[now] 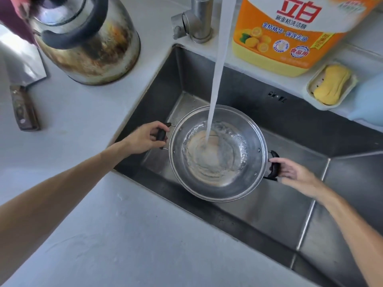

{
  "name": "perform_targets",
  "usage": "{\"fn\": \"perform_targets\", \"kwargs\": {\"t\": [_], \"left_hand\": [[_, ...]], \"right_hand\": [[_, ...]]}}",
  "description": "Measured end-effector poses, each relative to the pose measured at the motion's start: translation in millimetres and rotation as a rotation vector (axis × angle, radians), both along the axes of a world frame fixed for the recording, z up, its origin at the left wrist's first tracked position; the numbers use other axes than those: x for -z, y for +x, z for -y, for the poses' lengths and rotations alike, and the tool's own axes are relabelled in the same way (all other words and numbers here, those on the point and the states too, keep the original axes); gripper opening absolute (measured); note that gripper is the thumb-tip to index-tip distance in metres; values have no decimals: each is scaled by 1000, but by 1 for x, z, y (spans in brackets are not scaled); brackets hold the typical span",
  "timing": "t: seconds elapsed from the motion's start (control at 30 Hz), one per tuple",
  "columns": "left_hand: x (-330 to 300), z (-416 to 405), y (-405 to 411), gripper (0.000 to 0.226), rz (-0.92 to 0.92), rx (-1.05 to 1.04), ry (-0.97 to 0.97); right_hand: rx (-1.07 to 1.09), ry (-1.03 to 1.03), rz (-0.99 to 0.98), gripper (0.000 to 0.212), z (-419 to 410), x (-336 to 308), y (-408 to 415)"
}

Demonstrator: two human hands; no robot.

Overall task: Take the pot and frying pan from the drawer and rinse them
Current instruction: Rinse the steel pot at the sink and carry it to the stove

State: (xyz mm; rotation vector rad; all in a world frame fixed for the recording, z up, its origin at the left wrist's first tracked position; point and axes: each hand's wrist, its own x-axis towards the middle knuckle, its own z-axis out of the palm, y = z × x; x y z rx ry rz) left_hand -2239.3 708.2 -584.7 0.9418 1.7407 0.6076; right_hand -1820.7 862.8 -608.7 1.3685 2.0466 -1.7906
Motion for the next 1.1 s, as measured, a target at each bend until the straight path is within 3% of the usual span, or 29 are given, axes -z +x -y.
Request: {"fn": "perform_targets", "kwargs": {"t": [0.1, 0.23, 0.47, 0.57, 0.67, 0.77, 0.87, 0.97, 1.1], "left_hand": [[20, -5, 1, 41, -114, 17, -41], [35, -13, 2, 39, -249, 39, -92], [36, -13, 3, 32, -392, 137, -200], [21, -19, 12, 35, -577, 240, -216], [-24, -40, 18, 35, -754, 51, 125], [-69, -74, 16, 44, -593, -259, 481], [-90, -111, 16, 47, -448, -342, 529], [-86, -130, 20, 30, -516, -409, 617], [-72, -139, 20, 37, -553, -340, 683]], "right_hand": [[115, 64, 20, 35, 9, 9, -15], [210, 140, 51, 56, 12, 29, -18], [208, 143, 63, 56, 9, 26, -24], [201, 148, 87, 57, 7, 24, -25], [179, 145, 98, 56, 5, 25, -25], [158, 140, 102, 43, 5, 27, -25], [178, 151, 101, 33, 5, 27, -28], [178, 151, 92, 32, 6, 27, -29], [190, 154, 113, 32, 5, 30, -27]]}}
